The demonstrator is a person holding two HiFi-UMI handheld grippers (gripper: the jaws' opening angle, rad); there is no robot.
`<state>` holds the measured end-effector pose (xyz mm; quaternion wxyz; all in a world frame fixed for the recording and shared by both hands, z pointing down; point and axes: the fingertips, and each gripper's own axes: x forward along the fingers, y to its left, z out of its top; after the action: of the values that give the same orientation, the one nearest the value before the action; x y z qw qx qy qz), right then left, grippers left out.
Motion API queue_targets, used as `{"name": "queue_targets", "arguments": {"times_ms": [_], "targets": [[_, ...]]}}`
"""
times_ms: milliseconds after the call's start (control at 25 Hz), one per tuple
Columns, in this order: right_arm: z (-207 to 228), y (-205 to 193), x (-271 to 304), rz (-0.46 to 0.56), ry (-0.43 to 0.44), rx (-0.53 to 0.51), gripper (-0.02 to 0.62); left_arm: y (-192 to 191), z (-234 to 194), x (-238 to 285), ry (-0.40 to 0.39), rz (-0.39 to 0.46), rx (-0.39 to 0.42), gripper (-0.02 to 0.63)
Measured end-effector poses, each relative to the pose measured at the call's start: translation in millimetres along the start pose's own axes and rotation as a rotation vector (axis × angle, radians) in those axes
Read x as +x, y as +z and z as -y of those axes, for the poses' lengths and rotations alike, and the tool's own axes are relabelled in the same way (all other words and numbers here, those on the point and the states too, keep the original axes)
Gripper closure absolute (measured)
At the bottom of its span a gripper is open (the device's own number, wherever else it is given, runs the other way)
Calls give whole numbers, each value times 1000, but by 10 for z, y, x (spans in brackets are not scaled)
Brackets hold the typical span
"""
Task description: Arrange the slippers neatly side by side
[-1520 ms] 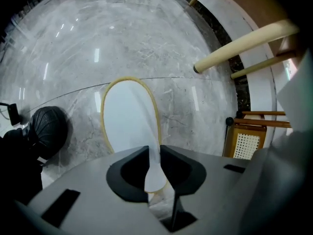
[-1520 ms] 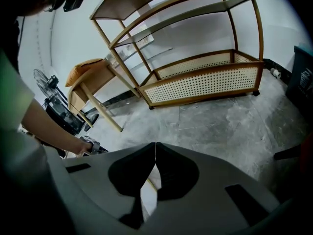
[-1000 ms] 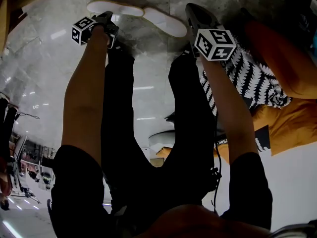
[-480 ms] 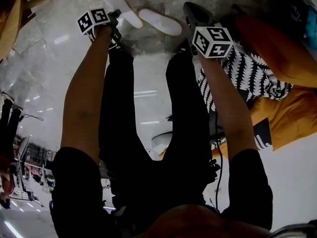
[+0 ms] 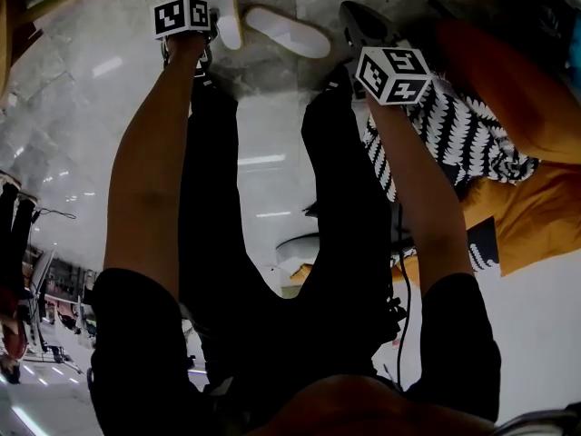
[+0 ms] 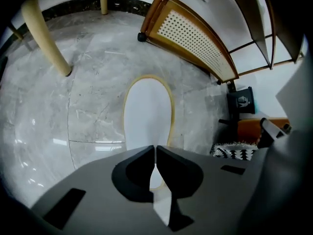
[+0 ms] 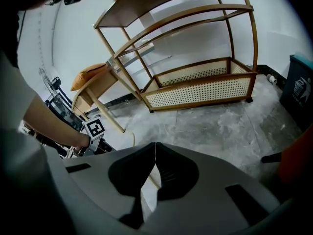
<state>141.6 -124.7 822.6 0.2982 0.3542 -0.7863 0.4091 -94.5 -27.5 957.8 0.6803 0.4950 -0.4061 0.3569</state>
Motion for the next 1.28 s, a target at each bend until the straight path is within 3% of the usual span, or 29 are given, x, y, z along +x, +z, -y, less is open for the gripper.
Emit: {"name": "queue_targets", "arguments": {"times_ms": [280,920,1120,1280], "targets": [[-16,-247,243,-42,33,-33,563,-65,-282,233,6,14,-70,581],[9,-335,490,-46,69,-72,563,-9,-357,651,12,19,45,578],[-21,-360,419,-54,62,-64,563,-63,-309,570,9,21,93,551],[-146,-309,248,-66,55,-57,563,-199,-214,261,-14,31,64,546]]}}
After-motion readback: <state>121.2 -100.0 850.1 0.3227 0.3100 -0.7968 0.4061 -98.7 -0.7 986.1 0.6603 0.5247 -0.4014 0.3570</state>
